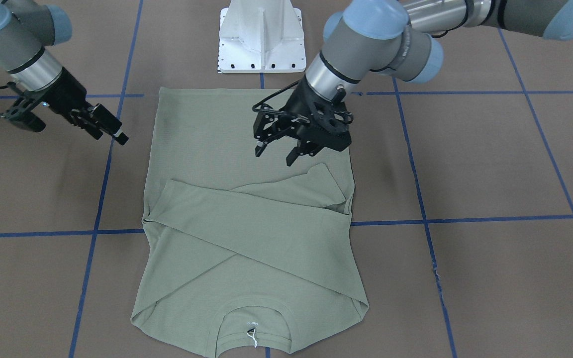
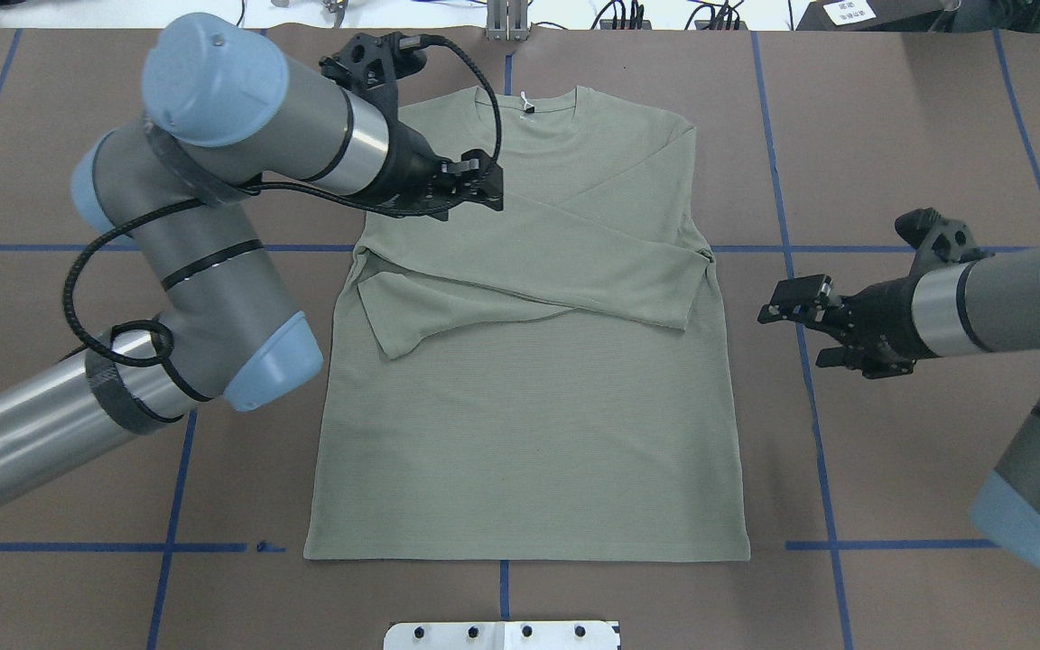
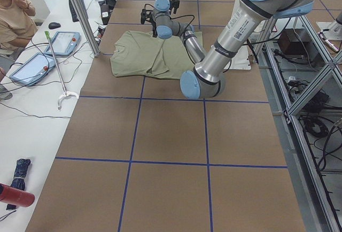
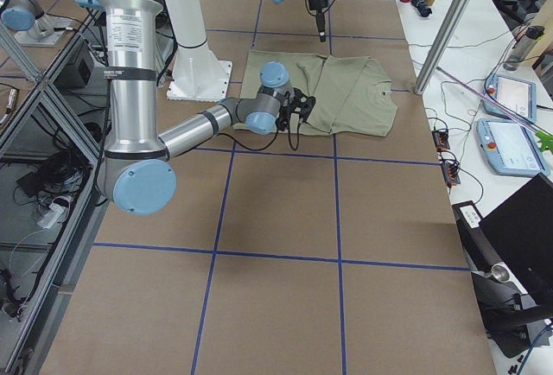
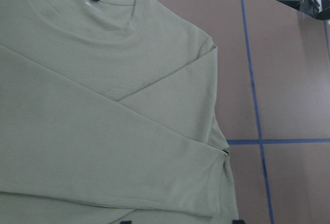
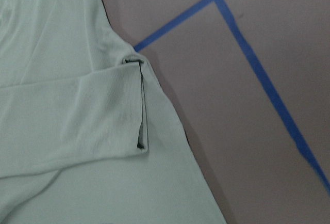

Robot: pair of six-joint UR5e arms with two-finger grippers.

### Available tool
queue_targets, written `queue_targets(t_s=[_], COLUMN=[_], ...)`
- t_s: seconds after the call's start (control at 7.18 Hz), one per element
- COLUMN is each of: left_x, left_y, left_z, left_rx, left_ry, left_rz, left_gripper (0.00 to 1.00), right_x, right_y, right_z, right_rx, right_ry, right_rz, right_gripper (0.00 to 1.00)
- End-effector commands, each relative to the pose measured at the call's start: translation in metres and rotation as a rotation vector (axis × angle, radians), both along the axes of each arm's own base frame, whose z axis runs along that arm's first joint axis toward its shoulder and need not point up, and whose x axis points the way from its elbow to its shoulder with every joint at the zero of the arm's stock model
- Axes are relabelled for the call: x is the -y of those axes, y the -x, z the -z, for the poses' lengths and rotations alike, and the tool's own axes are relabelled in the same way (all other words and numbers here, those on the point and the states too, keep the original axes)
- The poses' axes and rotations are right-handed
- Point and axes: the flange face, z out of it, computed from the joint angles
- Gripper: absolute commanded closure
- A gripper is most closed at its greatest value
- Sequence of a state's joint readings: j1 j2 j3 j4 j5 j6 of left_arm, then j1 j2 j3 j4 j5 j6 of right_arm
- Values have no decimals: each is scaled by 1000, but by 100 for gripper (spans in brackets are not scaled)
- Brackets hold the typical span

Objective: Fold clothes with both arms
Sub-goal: 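Move the right gripper to the hem corner nearest it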

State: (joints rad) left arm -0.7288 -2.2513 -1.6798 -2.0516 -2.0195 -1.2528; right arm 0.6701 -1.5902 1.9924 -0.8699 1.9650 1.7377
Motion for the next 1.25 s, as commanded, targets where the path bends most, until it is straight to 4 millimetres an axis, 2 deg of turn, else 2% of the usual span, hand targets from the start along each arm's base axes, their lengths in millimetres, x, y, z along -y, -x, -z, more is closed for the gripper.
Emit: queue_targets(t_s=[0.0,0.14,0.28,0.42,0.56,0.84,0.98,1.11], left_x=[8,8,7,9,5,6,6,6], left_y=[38,43,45,47,49,48,47,47], left_z=[-39,-66,-72,-77,-93,-101,-102,-102], left_rx=[48,72,73,70,93,101,102,102], left_ry=[-48,-29,-20,-5,-25,-11,-6,-6], left_rz=[-29,-33,-46,-75,-90,-89,-90,-90], left_gripper=[29,29,30,31,31,29,28,27], right_x=[-65,-105,-123,-142,-156,-192,-198,-196], right_y=[36,66,87,106,118,140,147,151], right_z=[31,48,70,73,79,63,50,37], right_rx=[-50,-142,-172,-215,-194,-241,-280,-311], right_ry=[15,-3,1,-2,65,111,132,122], right_rz=[35,11,13,14,-31,-60,-103,-124], right_gripper=[0,1,5,6,6,7,8,11])
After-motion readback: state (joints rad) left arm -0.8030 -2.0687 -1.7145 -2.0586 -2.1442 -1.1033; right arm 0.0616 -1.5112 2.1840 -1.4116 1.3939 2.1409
